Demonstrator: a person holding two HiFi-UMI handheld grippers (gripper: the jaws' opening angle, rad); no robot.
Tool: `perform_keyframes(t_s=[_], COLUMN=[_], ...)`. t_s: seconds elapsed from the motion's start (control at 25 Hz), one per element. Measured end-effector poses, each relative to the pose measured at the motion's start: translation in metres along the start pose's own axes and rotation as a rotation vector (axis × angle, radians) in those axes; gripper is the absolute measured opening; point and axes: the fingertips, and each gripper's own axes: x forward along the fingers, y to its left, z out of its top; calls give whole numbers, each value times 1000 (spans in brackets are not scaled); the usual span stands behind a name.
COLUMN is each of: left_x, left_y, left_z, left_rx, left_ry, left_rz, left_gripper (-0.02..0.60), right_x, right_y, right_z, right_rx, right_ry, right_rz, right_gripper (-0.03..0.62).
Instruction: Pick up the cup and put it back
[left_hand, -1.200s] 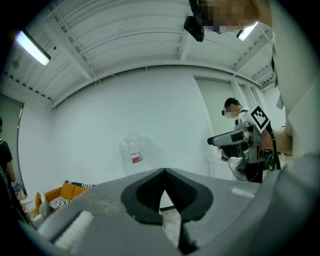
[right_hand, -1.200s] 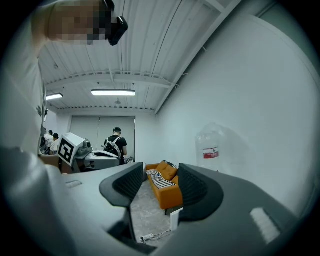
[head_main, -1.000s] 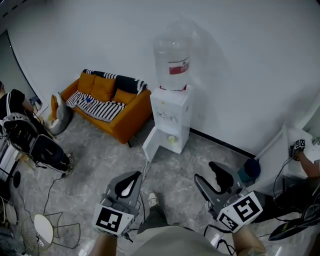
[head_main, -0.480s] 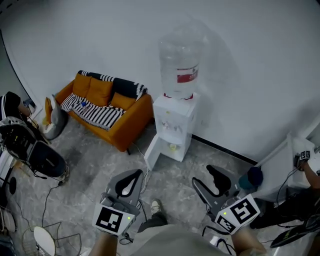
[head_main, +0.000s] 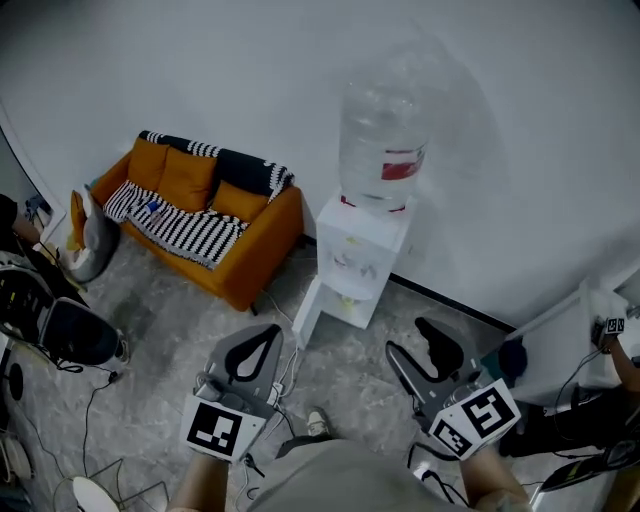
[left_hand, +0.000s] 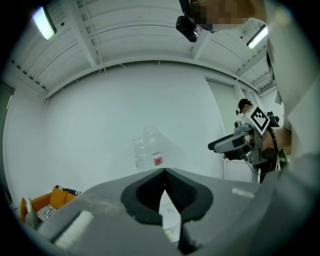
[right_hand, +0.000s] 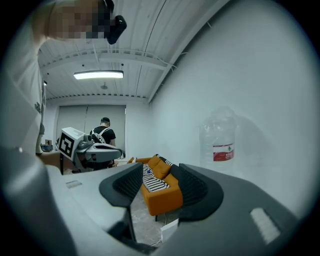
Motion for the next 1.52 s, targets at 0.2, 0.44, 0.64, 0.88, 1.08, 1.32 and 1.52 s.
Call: perform_keyframes(t_s=[0.2, 0.44, 0.64, 0.88, 1.08, 1.32, 1.52], left_x=[21, 39, 51, 68, 102, 132, 165], left_y=[43, 72, 79, 80, 73, 73, 72], left_z=[-8, -20, -29, -35, -40, -47, -55], left_rx=[-1, -22, -29, -48, -57, -63, -51], left_ry=[-3, 6, 27, 55, 72, 89, 84], left_rz=[-22, -29, -33, -1, 29, 100, 153], left_gripper=[2, 2, 2, 2, 2, 2, 2], right_x=[48, 83, 100, 110, 117, 131, 152], right_y=[-6, -19, -31, -52, -89, -126, -149], right_z=[4, 0, -6, -12, -26, -45, -60], right_rx=[-9, -2, -2, 8, 28, 46, 39], right_ry=[3, 24, 44, 64, 86, 109, 129], right_rz=[-25, -49, -51, -21, 7, 54, 117], right_gripper=[227, 227, 230, 232, 232, 232, 232])
